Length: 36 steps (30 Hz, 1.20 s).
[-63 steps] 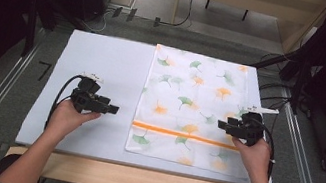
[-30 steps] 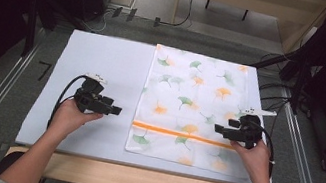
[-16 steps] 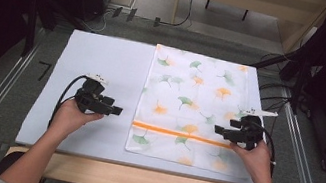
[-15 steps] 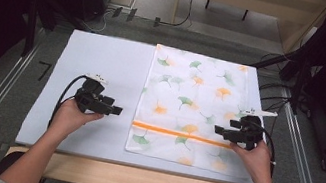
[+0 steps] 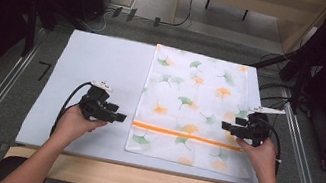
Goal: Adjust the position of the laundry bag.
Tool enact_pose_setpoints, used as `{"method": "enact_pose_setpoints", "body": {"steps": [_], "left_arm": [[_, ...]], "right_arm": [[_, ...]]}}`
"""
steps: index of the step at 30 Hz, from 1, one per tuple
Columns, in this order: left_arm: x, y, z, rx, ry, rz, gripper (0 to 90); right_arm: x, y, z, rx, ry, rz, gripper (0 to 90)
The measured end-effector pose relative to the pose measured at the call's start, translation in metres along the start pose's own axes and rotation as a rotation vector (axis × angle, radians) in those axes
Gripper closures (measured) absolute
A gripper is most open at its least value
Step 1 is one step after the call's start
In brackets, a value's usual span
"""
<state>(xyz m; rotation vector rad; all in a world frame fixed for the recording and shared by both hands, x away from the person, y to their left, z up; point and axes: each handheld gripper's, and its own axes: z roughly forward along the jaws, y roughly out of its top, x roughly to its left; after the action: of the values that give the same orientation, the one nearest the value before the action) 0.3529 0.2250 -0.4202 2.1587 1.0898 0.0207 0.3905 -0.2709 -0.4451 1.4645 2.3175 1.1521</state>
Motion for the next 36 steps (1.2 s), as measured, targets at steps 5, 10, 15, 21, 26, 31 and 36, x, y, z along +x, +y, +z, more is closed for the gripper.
{"method": "enact_pose_setpoints", "body": {"steps": [5,10,15,21,26,31,36], "left_arm": [[-0.011,-0.003,0.008,0.026,-0.008,0.020,43.2],[-0.019,-0.004,0.017,0.039,-0.007,0.035,43.3],[-0.020,-0.003,0.032,0.050,0.006,0.034,43.3],[-0.009,0.005,0.047,0.030,0.010,-0.024,43.9],[-0.009,0.011,0.055,0.032,0.024,-0.020,45.3],[-0.007,0.018,0.062,0.024,0.031,-0.024,45.4],[-0.005,0.020,0.066,0.006,0.014,-0.053,47.6]], "right_arm": [[-0.010,0.002,0.000,0.004,-0.039,0.010,31.2],[-0.022,0.002,0.001,0.010,-0.079,0.032,32.8],[-0.030,0.003,0.004,0.017,-0.116,0.038,34.7],[-0.040,0.003,0.004,0.018,-0.143,0.073,36.1],[-0.050,0.001,0.005,0.020,-0.181,0.096,35.7],[-0.059,-0.003,0.010,0.051,-0.201,0.123,35.9],[-0.058,-0.002,0.017,0.061,-0.223,0.122,38.2]]}}
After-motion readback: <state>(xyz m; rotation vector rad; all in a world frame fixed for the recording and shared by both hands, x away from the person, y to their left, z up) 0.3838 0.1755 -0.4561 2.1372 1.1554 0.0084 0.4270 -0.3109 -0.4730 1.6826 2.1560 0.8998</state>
